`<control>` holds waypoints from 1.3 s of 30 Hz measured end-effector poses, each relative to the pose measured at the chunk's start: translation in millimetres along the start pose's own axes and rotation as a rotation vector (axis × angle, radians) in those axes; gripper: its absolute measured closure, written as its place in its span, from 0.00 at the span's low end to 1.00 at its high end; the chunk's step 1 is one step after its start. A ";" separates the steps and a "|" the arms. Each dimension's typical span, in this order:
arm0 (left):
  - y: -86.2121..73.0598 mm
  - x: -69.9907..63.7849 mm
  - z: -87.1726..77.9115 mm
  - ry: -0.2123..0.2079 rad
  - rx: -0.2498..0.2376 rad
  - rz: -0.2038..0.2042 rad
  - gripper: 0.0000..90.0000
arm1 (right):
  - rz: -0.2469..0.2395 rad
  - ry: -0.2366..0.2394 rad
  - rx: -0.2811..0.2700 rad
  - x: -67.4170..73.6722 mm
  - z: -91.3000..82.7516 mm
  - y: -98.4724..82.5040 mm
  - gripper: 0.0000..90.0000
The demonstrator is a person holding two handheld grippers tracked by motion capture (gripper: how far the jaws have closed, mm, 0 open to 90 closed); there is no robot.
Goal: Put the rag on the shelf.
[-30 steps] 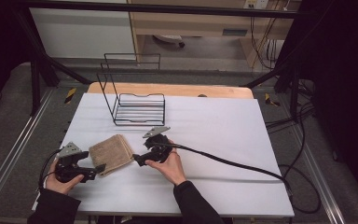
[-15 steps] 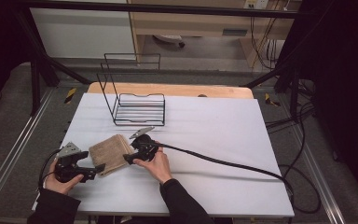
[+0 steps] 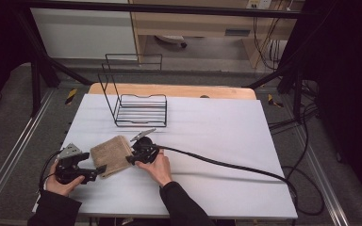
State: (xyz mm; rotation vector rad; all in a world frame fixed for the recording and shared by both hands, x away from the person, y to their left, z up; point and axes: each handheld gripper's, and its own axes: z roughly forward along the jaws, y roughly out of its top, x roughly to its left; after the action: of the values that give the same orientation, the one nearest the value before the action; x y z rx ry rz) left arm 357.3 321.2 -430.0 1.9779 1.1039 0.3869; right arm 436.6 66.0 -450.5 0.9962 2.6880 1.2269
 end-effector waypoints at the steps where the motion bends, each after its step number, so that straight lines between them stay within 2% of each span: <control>1: 0.0 0.1 0.0 0.000 0.000 0.000 0.08 | 0.004 0.006 0.003 -0.5 -0.2 0.4 0.77; 6: -0.2 0.9 -0.7 0.004 -0.002 -0.006 0.08 | 0.027 0.023 0.016 -0.9 -1.2 1.6 0.90; 11: -0.4 1.6 -1.6 0.006 -0.005 -0.008 0.09 | 0.049 0.023 0.008 0.3 -1.8 1.4 0.94; 18: -0.6 2.3 -2.3 0.009 -0.009 -0.012 0.09 | 0.054 0.018 0.007 0.7 -3.2 1.9 0.94; 22: -0.6 2.2 -2.5 0.009 -0.010 -0.010 0.09 | 0.022 -0.019 0.007 -0.3 -3.5 1.7 0.83; 26: -0.3 1.6 -2.2 0.009 -0.009 -0.009 0.09 | 0.027 -0.001 0.031 -0.7 -2.7 1.1 0.79; 30: -0.1 1.5 -2.3 0.011 -0.011 -0.011 0.09 | 0.034 0.003 0.034 0.5 -2.5 0.5 0.80; 34: 0.1 1.7 -2.5 0.015 -0.012 -0.008 0.09 | 0.068 0.022 0.035 1.5 -1.8 -0.1 0.90; 39: -0.1 2.4 -3.8 0.016 -0.018 -0.012 0.09 | 0.063 0.010 0.015 3.7 -3.7 -0.8 0.94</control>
State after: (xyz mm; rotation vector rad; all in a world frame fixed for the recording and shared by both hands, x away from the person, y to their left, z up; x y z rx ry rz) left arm 356.3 325.1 -428.0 1.9548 1.1178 0.4062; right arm 432.2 65.1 -447.6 1.0880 2.6967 1.2273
